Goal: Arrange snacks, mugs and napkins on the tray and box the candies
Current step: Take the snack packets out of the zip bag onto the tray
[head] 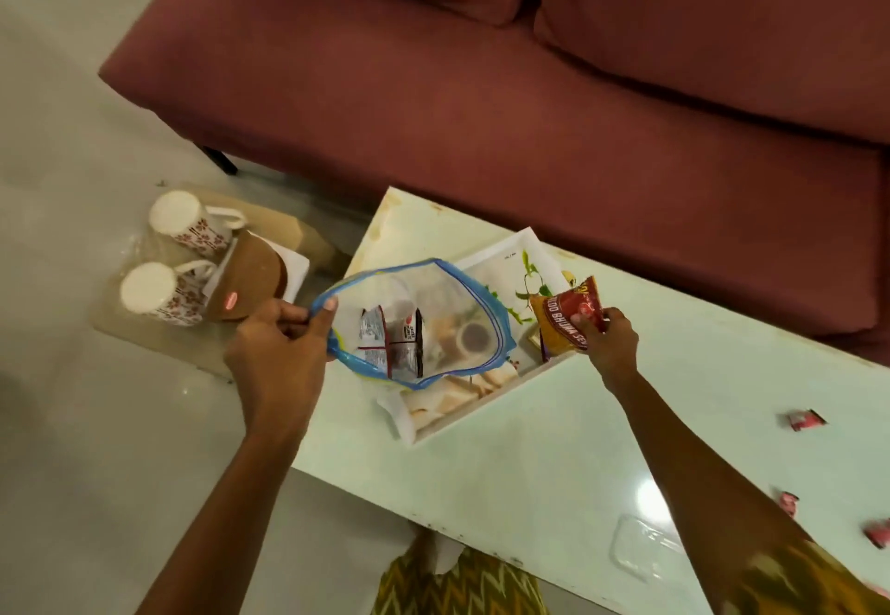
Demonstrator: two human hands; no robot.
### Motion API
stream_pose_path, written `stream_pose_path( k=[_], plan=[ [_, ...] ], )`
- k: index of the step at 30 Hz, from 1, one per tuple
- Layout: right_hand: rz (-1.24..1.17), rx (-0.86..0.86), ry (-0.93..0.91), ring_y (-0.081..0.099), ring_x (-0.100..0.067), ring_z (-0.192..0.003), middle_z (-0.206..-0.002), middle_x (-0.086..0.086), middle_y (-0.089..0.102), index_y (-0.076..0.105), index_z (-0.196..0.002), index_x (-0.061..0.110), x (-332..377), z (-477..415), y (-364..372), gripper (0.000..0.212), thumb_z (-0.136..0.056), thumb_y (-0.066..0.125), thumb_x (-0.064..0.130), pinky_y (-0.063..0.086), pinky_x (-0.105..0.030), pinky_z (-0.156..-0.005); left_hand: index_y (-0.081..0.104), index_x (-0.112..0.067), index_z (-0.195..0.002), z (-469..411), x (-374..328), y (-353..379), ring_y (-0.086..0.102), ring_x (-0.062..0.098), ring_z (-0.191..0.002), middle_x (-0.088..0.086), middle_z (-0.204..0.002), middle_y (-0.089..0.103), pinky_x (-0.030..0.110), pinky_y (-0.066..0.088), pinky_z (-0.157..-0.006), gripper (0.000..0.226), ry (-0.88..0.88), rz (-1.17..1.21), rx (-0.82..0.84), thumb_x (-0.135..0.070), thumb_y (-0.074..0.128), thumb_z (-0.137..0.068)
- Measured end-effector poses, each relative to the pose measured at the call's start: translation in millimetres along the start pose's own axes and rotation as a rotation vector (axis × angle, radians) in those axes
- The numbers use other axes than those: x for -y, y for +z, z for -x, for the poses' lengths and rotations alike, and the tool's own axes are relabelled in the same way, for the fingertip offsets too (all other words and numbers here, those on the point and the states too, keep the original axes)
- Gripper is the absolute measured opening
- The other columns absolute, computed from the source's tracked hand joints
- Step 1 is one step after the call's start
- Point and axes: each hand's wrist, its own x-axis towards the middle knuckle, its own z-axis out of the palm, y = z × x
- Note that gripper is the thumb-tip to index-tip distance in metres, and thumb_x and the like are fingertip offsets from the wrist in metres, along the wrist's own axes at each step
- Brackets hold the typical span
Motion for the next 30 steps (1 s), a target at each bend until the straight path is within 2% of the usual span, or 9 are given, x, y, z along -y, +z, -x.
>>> stream_pose_path(
  k=[5, 9, 12, 16, 19, 22, 26, 28, 30],
  plan=[
    [0.06, 0.055, 0.049, 0.063, -0.035, -0.091, -0.106, -0.025, 0.064, 0.055, -0.106, -0.004, -22.9, -42.2, 15.4, 0.042, -0.085, 0.065, 0.031, 0.052, -0.036, -0.069, 0.055, -0.018, -0.064, 8.7, 7.2, 8.2, 0.061, -0.001, -0.045, 0.003, -0.061, 0.062, 0.011, 0.05, -0.043, 0.022, -0.034, 0.033, -0.005, -0.03, 0.07, -0.075],
    [0.116, 0.09, 0.106, 0.063, -0.037, -0.094, -0.107, -0.024, 0.063, 0.054, -0.107, -0.003, -44.7, -60.7, 18.3, 0.044, -0.086, 0.062, 0.035, 0.052, -0.034, -0.064, 0.056, -0.016, -0.064, 18.0, 12.6, 18.2, 0.064, 0.005, -0.045, 0.006, -0.061, 0.064, 0.018, 0.055, -0.047, 0.022, -0.109, 0.075, 0.025, -0.029, 0.07, -0.075],
    [0.123, 0.096, 0.138, 0.061, -0.038, -0.1, -0.111, -0.024, 0.062, 0.054, -0.11, -0.002, -52.2, -69.1, 19.0, 0.045, -0.085, 0.064, 0.033, 0.054, -0.048, -0.081, 0.057, -0.018, -0.064, 26.1, 9.7, 21.9, 0.065, 0.006, -0.047, -0.001, -0.056, 0.065, 0.016, 0.054, -0.047, 0.023, -0.119, 0.074, 0.054, -0.036, 0.069, -0.07],
    [0.165, 0.113, 0.108, 0.057, -0.036, -0.107, -0.118, -0.021, 0.06, 0.049, -0.12, 0.001, -48.0, -70.3, 15.9, 0.053, -0.084, 0.064, 0.037, 0.046, -0.036, -0.086, 0.058, -0.018, -0.066, 32.5, 6.5, 21.6, 0.066, 0.007, -0.049, 0.002, -0.063, 0.066, 0.016, 0.055, -0.048, 0.023, -0.125, 0.061, 0.062, -0.039, 0.067, -0.067],
    [0.209, 0.064, 0.091, 0.051, -0.039, -0.117, -0.128, -0.025, 0.053, 0.037, -0.132, -0.003, -35.7, -59.0, 9.1, 0.064, -0.086, 0.062, 0.034, 0.042, -0.042, -0.094, 0.058, -0.015, -0.068, 36.6, 5.0, 23.1, 0.066, 0.007, -0.049, 0.005, -0.064, 0.067, 0.016, 0.054, -0.048, 0.021, -0.132, 0.045, 0.069, -0.032, 0.069, -0.073],
    [0.113, -0.033, -0.068, 0.052, -0.036, -0.114, -0.125, -0.022, 0.055, 0.046, -0.127, -0.001, -0.6, -26.7, -1.3, 0.047, -0.089, 0.059, 0.024, 0.045, -0.045, -0.096, 0.058, -0.014, -0.067, 40.9, 0.9, 22.4, 0.066, 0.006, -0.049, 0.005, -0.064, 0.067, 0.016, 0.054, -0.047, 0.022, -0.142, 0.048, 0.064, -0.032, 0.07, -0.072],
    [-0.189, -0.115, -0.428, 0.062, -0.008, -0.084, -0.094, 0.004, 0.066, 0.063, -0.098, 0.017, 66.4, 56.1, -21.9, 0.012, -0.087, 0.061, 0.021, 0.053, -0.039, -0.084, 0.058, -0.014, -0.066, 48.4, -9.2, 21.1, 0.066, 0.008, -0.049, 0.005, -0.063, 0.067, 0.02, 0.056, -0.047, 0.021, -0.12, 0.021, 0.085, -0.029, 0.071, -0.073],
    [-0.261, -0.027, -0.629, 0.063, -0.005, -0.074, -0.082, 0.014, 0.064, 0.064, -0.087, 0.022, 91.6, 102.2, -27.0, 0.006, -0.084, 0.062, 0.018, 0.053, -0.023, -0.075, 0.057, -0.013, -0.064, 54.0, -16.1, 21.8, 0.066, 0.01, -0.048, 0.006, -0.062, 0.068, 0.022, 0.056, -0.046, 0.023, -0.124, 0.026, 0.092, -0.027, 0.072, -0.073],
    [-0.183, 0.174, -0.778, 0.063, -0.008, -0.075, -0.084, 0.004, 0.068, 0.067, -0.087, 0.013, 105.1, 130.9, -23.0, 0.007, -0.082, 0.063, 0.01, 0.051, -0.015, -0.068, 0.056, -0.012, -0.061, 61.0, -22.4, 22.9, 0.065, 0.01, -0.047, 0.007, -0.062, 0.068, 0.023, 0.056, -0.046, 0.024, -0.115, 0.026, 0.102, -0.024, 0.073, -0.074]
  ],
)
